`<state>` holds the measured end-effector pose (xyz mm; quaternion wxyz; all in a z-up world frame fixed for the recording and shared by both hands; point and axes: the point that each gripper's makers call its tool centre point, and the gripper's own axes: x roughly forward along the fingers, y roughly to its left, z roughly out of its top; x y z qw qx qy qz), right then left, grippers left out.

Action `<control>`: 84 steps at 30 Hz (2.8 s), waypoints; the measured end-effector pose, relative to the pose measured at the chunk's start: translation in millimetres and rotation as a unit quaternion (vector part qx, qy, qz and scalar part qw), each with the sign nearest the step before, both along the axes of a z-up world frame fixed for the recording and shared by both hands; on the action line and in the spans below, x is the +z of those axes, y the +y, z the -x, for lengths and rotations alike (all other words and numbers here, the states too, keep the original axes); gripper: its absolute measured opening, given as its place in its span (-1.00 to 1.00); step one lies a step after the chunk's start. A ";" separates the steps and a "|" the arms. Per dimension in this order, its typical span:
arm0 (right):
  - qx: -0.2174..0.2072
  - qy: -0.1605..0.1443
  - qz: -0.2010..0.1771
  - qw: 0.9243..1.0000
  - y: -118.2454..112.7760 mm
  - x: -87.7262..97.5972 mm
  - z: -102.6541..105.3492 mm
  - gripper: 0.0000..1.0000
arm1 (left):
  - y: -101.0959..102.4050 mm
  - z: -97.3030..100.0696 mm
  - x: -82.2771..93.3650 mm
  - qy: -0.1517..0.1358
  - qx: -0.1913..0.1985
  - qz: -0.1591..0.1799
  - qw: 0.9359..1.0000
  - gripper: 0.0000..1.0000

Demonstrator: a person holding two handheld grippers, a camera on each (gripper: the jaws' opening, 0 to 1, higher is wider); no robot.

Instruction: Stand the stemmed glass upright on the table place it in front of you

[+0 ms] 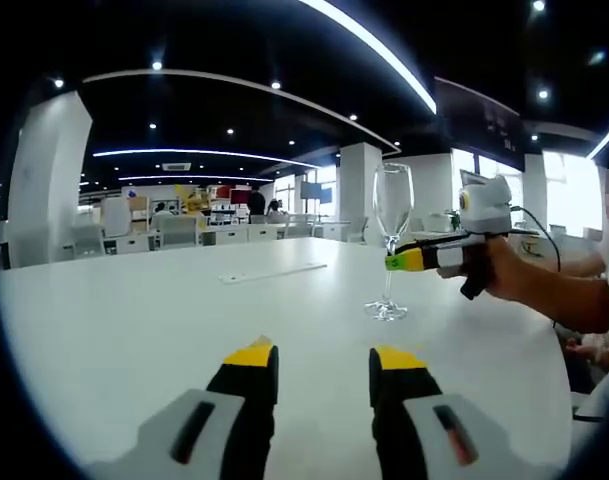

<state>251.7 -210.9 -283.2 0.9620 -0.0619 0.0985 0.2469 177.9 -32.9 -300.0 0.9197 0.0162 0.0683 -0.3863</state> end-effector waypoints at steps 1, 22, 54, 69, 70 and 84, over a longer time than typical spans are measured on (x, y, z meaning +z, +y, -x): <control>0.001 0.000 0.000 1.000 0.6 -0.2 -1.0 -0.35 | -0.1 0.1 0.0 0.000 0.000 0.000 1.000 -0.27; -0.004 -0.001 0.002 1.000 1.6 -3.3 -9.8 -0.41 | 2.8 -2.5 0.2 -0.002 0.004 0.001 1.000 -0.27; -0.017 0.000 -0.010 1.000 0.9 -1.7 -15.3 -0.75 | 3.9 -1.0 0.1 -0.001 0.005 0.002 1.000 -0.27; -0.020 0.007 -0.027 0.999 -0.4 -0.6 -15.7 -0.76 | 4.3 -2.0 -0.4 0.000 0.006 0.003 1.000 -0.27; -0.020 0.007 -0.028 0.999 -0.5 -0.5 -15.7 -0.76 | 4.5 -2.3 -0.4 0.000 0.005 0.003 1.000 -0.27; -0.026 0.003 -0.038 0.999 -3.3 7.5 -15.6 -0.75 | 1.3 0.4 -0.6 0.001 0.002 0.002 1.000 -0.27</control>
